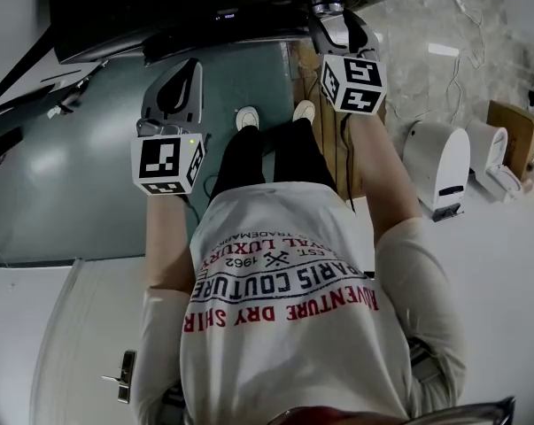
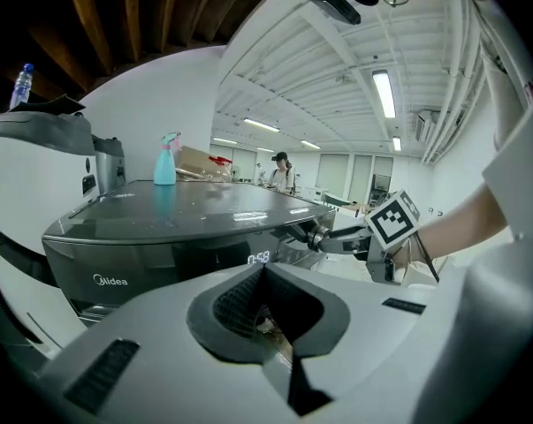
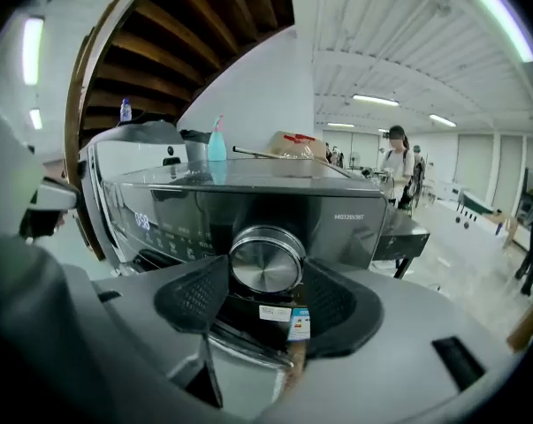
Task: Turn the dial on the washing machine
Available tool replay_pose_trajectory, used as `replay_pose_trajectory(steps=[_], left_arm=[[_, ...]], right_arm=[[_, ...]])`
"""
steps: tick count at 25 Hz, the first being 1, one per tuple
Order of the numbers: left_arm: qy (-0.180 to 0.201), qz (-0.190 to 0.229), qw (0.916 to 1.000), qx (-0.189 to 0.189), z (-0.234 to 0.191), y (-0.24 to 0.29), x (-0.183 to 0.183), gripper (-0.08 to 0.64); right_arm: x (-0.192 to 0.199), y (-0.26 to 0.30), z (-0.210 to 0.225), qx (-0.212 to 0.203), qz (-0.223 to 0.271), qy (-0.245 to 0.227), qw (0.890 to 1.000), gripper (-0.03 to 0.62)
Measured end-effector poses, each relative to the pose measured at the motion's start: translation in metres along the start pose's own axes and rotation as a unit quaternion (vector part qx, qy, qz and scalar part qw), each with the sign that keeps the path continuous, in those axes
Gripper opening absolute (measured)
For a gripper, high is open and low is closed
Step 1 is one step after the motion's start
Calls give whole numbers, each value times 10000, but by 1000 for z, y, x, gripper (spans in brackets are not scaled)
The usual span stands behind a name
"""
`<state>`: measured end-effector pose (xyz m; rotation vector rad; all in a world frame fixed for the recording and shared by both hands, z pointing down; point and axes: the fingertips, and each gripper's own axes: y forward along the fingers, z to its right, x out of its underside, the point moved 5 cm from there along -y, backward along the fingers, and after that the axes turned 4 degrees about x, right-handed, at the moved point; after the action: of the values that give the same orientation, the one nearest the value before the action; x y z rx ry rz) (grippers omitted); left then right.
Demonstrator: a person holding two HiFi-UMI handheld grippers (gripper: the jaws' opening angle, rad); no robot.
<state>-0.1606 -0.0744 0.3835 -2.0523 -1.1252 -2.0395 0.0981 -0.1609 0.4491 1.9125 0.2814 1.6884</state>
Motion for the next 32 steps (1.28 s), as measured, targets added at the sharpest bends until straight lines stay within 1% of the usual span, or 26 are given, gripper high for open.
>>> replay_pose_trajectory(steps=[1, 3, 7, 9, 10, 12, 14, 16, 18, 20, 23, 27, 29, 32], left_arm=[[0, 2, 10000, -4, 1, 0, -1, 17], [1, 7, 10000, 14, 5, -1, -1, 17], [7, 7, 10000, 28, 8, -1, -1, 17], [5, -13, 10000, 23, 8, 0, 0, 17], [6, -31, 10000, 23, 8, 1, 1, 17], [10, -61, 10000, 28, 11, 2, 3, 17], [-4, -69, 10000, 29, 14, 2, 3, 17], [-40, -66, 10000, 17, 17, 3, 3, 17], [-59, -64, 10000, 11, 18, 4, 3, 17], [-69, -69, 9999, 20, 19, 5, 5, 17], [-68, -87, 9999, 41, 20, 6, 6, 17], [-62, -86, 9999, 22, 22, 5, 4, 17], [-54, -94, 9999, 4, 22, 5, 4, 17], [-53, -93, 9999, -28, 21, 3, 5, 17]], right_arm=[[0, 0, 2, -72, -20, 178, 9998, 276], [0, 0, 3, -141, -37, 332, 9993, 276], [1, 0, 3, -187, -7, 346, 9992, 278], [1, 1, 2, -141, 31, 168, 9998, 279], [0, 1, 1, -46, 80, -52, 9999, 284], [-3, -1, -2, 244, 251, -702, 9969, 318], [-4, -5, -8, 506, 447, -1429, 9874, 327], [0, -7, -12, 659, 590, -2017, 9754, 327], [3, -6, -16, 718, 637, -2395, 9661, 327], [4, -3, -18, 790, 636, -2585, 9607, 327], [5, 0, -17, 851, 563, -2590, 9605, 325], [3, -1, -16, 799, 506, -2495, 9638, 284], [2, -1, -17, 779, 476, -2470, 9647, 282], [2, 0, -16, 712, 402, -2207, 9719, 282]])
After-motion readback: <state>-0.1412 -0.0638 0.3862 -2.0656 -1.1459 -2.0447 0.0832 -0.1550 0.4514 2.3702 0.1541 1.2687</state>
